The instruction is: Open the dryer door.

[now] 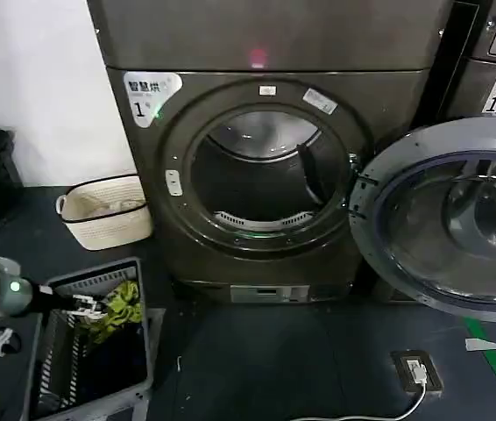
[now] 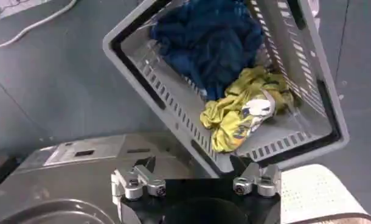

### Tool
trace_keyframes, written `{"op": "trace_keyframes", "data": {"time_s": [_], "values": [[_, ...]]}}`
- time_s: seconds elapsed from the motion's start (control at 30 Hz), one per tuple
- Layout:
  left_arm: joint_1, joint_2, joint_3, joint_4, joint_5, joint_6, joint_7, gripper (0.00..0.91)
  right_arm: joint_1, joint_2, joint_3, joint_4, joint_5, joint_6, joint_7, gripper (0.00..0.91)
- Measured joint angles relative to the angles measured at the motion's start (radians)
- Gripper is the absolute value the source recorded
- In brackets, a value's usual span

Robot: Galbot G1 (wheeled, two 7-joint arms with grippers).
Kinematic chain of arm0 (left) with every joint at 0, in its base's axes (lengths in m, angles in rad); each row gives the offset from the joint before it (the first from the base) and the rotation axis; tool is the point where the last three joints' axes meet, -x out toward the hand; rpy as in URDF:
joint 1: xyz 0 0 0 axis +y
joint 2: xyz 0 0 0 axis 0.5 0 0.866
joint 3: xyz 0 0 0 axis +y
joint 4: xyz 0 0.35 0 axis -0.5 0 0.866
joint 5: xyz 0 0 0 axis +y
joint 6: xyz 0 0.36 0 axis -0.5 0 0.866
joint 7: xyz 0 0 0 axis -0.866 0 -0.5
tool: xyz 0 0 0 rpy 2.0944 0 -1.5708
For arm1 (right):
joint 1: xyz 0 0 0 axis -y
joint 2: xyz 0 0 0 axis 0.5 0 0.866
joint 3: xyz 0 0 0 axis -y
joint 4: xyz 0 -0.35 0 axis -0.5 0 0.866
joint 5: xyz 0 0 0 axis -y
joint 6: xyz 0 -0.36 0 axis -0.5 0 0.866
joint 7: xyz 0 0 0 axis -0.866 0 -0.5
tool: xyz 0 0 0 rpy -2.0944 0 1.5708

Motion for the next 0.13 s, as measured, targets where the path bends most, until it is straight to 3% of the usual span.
{"op": "trace_keyframes", "data": {"time_s": [0.13], "values": [[0.0,0.0,0.0,0.0,-0.005,0.0,0.0,0.907,0.0,0.0,0.0,0.0,0.0,0.002,-0.001,0.907]]}}
